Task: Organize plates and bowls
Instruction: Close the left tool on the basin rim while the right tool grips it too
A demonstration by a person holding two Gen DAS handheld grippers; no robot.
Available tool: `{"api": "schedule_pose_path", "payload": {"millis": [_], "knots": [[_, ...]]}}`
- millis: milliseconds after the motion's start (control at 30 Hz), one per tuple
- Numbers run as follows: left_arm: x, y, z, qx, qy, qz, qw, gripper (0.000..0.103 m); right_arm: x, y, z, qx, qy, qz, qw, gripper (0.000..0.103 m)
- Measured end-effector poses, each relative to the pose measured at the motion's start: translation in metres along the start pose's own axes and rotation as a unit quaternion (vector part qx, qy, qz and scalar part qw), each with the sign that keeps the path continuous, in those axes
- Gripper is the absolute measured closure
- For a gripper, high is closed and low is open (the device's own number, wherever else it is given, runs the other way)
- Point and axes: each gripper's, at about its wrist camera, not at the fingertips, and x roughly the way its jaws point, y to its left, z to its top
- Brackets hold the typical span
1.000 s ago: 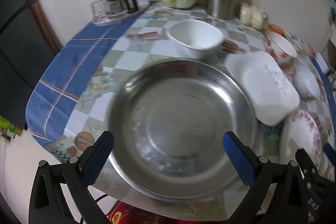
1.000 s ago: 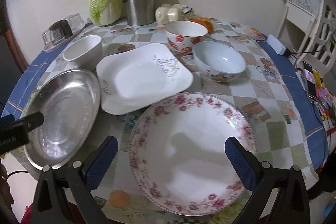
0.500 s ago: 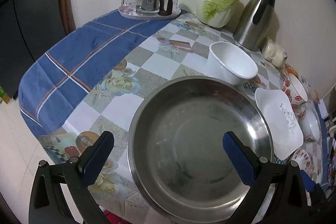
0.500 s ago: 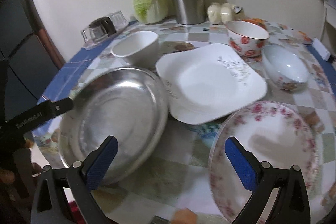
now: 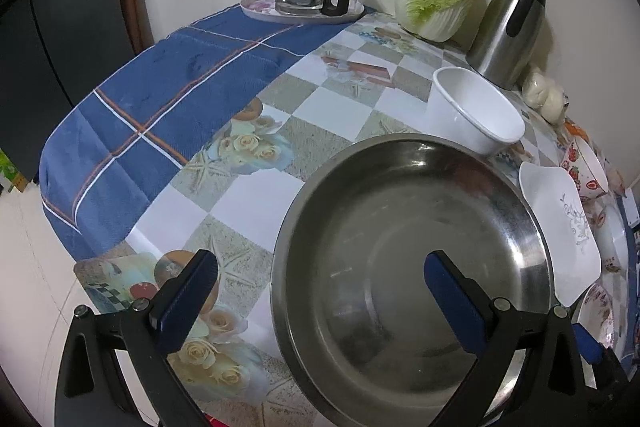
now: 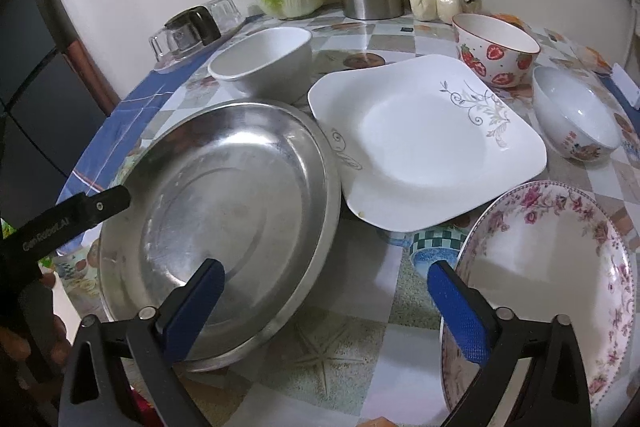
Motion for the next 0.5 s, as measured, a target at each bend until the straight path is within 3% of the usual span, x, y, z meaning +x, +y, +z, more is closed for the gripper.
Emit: {"api": "schedule_pose_path", "payload": {"millis": [33,100,233,333,400,500], "knots": [[0.001,0.001,0.0,-0.001,0.002,0.001,1.0,0.002,0.0,-0.001,0.001,0.0,0.0,0.0,1.0,0.005],[0.004,0.002,-0.001,-0.004,0.007,0.001,1.0,0.012,-0.001,-0.003,0.001,0.0,0.0,-0.008,1.0,0.014],[0.011,0.005,-0.002,-0.013,0.02,-0.001,0.9997,0.029,-0.001,-0.008,0.002,0.013,0.002,-0.013,1.0,0.049],[0.014,0.007,-0.002,-0.019,0.027,-0.001,0.9995,0.042,-0.002,-0.012,0.003,0.026,0.002,0.001,1.0,0.062],[0.016,0.009,-0.003,-0.024,0.033,0.0,0.9991,0.059,-0.003,-0.012,0.003,0.028,0.002,0.01,1.0,0.072],[0.022,0.012,-0.004,-0.028,0.044,0.003,0.9986,0.071,-0.003,-0.006,0.002,0.016,0.0,0.011,1.0,0.082]]}}
